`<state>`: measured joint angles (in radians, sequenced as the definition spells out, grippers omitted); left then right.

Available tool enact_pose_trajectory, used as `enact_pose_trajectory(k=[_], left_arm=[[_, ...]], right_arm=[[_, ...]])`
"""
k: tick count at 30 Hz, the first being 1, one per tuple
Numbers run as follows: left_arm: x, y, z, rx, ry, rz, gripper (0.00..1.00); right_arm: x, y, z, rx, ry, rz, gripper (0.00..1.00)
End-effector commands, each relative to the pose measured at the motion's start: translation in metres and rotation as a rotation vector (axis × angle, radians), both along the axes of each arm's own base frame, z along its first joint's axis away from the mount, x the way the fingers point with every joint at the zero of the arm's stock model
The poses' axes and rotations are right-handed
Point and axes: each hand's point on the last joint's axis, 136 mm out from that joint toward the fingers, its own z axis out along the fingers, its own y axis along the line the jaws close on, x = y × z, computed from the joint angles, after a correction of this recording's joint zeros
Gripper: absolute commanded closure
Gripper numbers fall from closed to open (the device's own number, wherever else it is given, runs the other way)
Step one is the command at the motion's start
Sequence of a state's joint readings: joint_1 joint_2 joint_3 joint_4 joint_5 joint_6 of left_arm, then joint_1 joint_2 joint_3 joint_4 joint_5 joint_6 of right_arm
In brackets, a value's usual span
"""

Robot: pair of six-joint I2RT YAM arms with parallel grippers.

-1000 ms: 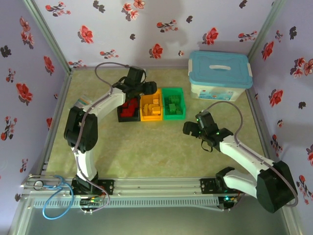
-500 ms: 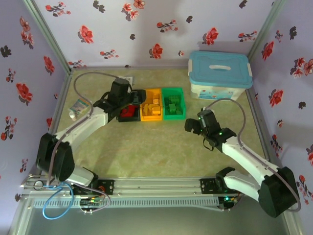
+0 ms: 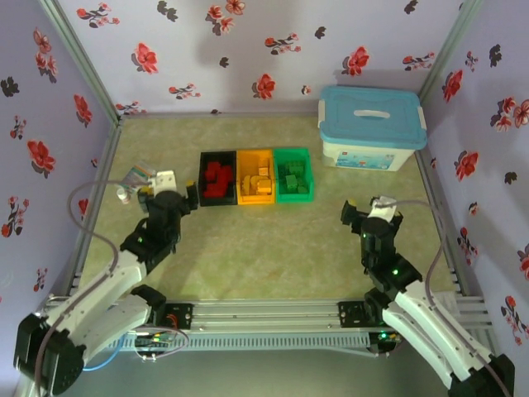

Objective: Sort the legos into containers by color
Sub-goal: Reset both arms

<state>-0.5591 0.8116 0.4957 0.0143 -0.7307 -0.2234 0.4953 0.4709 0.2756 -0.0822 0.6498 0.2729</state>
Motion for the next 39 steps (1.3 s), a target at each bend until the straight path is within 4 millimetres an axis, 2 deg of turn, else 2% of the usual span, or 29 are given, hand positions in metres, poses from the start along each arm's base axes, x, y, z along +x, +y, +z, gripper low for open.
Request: enact_pose_trajectory(k=[1, 5, 7, 11, 13, 19, 24, 30, 36, 37, 39], left_arm=[[-0.017, 0.038, 0.012, 0.077, -0.113, 0.175, 0.00], [-0.027, 0.051, -0.016, 0.161, -0.094, 0.211, 0.00], [-0.028, 0.052, -0.027, 0.188, -0.077, 0.209, 0.00], [-0.027, 0.061, -0.059, 0.207, -0.050, 0.223, 0.00], [-0.024, 0.057, -0.066, 0.206, 0.008, 0.205, 0.00], [-0.012, 0.050, -0.071, 0.244, 0.061, 0.187, 0.00], [-0.005, 0.056, -0.069, 0.222, 0.018, 0.230, 0.00], [0.006, 0.080, -0.067, 0.148, -0.022, 0.333, 0.00], [0.019, 0.099, -0.068, 0.117, -0.050, 0.382, 0.00], [0.022, 0.100, -0.069, 0.114, -0.050, 0.381, 0.00], [0.029, 0.102, -0.069, 0.110, -0.055, 0.377, 0.00]], right_arm=[[-0.006, -0.029, 0.017, -0.034, -0.088, -0.163, 0.01], [-0.003, -0.033, 0.019, -0.118, -0.087, -0.171, 0.01], [-0.001, -0.035, 0.010, -0.158, -0.061, -0.181, 0.01], [-0.001, -0.037, -0.027, -0.197, 0.037, -0.194, 0.01], [-0.001, -0.039, -0.029, -0.200, 0.057, -0.209, 0.01], [0.007, -0.048, -0.029, -0.196, 0.040, -0.278, 0.01], [0.021, -0.058, -0.028, -0.163, -0.021, -0.341, 0.01], [0.048, -0.072, -0.032, -0.163, -0.029, -0.415, 0.01], [0.078, -0.070, -0.031, -0.216, -0.065, -0.425, 0.01], [0.082, -0.070, -0.041, -0.205, -0.057, -0.412, 0.01], [0.088, -0.076, -0.039, -0.227, -0.132, -0.435, 0.01]])
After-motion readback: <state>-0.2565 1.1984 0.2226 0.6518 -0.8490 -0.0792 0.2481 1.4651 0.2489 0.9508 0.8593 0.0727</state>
